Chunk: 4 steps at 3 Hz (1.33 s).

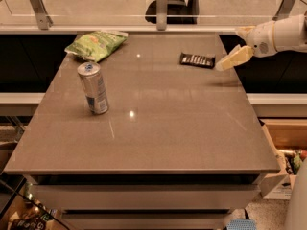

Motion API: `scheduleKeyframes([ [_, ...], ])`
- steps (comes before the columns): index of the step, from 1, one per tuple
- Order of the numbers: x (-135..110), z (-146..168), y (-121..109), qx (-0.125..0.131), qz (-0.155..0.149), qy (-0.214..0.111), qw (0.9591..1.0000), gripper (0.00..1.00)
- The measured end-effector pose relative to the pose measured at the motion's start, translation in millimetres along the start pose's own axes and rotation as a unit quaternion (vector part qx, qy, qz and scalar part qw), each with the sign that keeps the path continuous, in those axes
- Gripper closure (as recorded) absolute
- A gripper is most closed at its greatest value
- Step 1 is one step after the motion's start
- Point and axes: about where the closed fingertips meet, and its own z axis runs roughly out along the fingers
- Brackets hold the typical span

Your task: Move rxbar chocolate near redbull can

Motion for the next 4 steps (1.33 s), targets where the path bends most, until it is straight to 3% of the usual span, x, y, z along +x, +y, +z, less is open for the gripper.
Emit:
scheduleKeyframes([
  [3, 8.7, 29.8, 10.6, -0.05, 0.011, -0.041, 0.9978, 0.0],
  [4, 1.8, 51.0, 16.6, -0.081, 0.005, -0.045, 0.9957, 0.0],
])
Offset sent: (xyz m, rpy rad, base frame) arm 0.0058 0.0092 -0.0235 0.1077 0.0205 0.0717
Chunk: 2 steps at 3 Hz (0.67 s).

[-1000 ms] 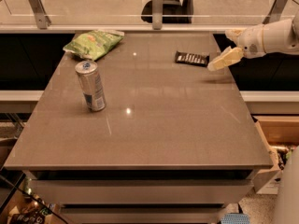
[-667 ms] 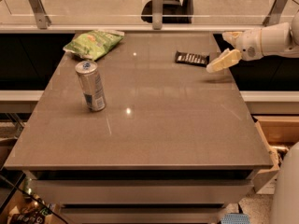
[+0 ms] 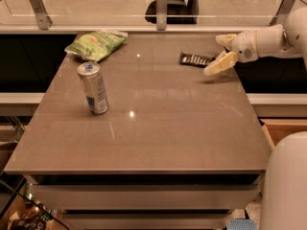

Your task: Move rxbar chocolate near redbull can

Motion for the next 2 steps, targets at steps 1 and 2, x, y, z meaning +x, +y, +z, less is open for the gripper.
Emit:
scheduleKeyframes([
  [1, 0.0, 0.1, 0.0, 0.0, 0.0, 0.0, 1.0, 0.0],
  [2, 7.7, 4.9, 0.2, -0.002, 0.007, -0.01, 0.9999, 0.0],
])
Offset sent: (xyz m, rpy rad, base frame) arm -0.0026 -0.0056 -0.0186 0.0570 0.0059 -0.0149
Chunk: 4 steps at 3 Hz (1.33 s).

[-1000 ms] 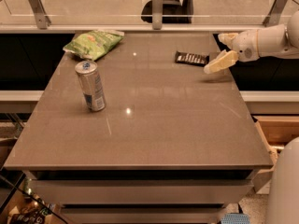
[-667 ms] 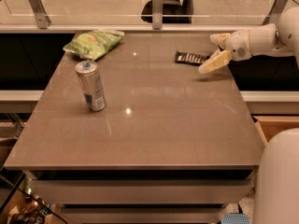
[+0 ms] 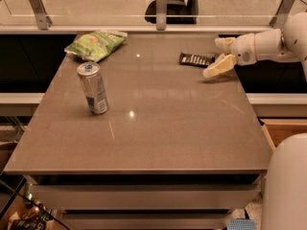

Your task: Move rxbar chocolate near redbull can

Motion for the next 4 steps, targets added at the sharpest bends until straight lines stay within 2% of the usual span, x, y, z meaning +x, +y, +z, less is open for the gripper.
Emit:
scheduleKeyframes([
  [2, 16.7, 8.1, 1.8, -0.005, 0.014, -0.017, 0.9997, 0.0],
  [3, 16.7, 11.7, 2.5, -0.008, 0.015, -0.017, 0.9997, 0.15],
  [4, 16.6, 16.0, 3.3, -0.011, 0.015, -0.017, 0.9997, 0.39],
])
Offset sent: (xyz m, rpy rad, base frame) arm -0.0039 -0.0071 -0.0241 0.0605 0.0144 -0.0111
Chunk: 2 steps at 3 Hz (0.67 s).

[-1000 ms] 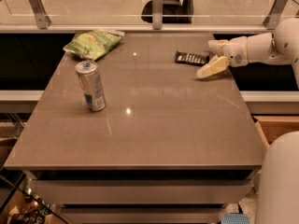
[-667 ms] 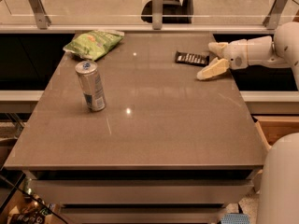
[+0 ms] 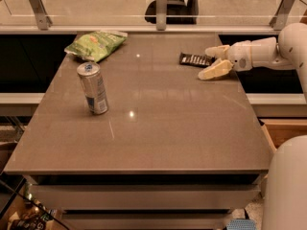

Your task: Move rxbar chocolate near redbull can

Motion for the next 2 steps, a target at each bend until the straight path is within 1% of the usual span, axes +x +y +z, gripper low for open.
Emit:
scheduleKeyframes([
  [2, -2.1, 0.9, 0.3, -0.001, 0.0, 0.0, 1.0, 0.84],
])
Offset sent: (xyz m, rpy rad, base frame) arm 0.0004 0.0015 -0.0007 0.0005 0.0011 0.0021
